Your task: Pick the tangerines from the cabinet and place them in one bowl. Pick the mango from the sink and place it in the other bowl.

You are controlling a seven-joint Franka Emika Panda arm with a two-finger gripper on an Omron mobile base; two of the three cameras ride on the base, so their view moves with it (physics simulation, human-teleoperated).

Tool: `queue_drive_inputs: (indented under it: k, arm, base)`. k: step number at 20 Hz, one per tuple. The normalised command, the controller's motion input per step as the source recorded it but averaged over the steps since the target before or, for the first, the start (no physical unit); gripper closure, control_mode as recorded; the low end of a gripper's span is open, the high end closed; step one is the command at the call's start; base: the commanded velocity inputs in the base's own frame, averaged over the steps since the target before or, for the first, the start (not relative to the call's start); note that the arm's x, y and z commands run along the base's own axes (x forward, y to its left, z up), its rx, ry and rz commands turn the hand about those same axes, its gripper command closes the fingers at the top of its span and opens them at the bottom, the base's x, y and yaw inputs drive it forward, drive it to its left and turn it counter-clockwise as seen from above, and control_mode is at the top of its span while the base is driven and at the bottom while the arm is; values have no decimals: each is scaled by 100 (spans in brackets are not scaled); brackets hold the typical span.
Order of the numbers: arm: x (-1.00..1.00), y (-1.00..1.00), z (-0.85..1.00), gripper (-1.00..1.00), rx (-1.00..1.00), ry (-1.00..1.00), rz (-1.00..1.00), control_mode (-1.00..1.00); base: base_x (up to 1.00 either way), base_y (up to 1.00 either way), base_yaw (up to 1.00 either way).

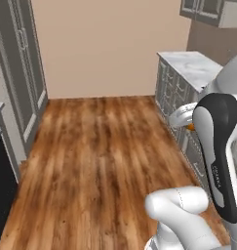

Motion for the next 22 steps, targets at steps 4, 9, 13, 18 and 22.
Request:
queue_drive_inputs:
  k: [4, 9, 13, 18, 22]
  arm:
    - [0, 0, 0, 100, 0, 0, 0, 100]
    - [0, 0, 0, 100, 0, 0, 0, 100]
    - [0, 0, 0, 100, 0, 0, 0, 100]
    - [0, 0, 0, 100, 0, 0, 0, 100]
    - [0, 0, 0, 100, 0, 0, 0, 100]
  base:
    - [0, 5, 50]
    - [0, 7, 50]
    - [0, 9, 50]
    - [0, 12, 50]
    - [0, 15, 50]
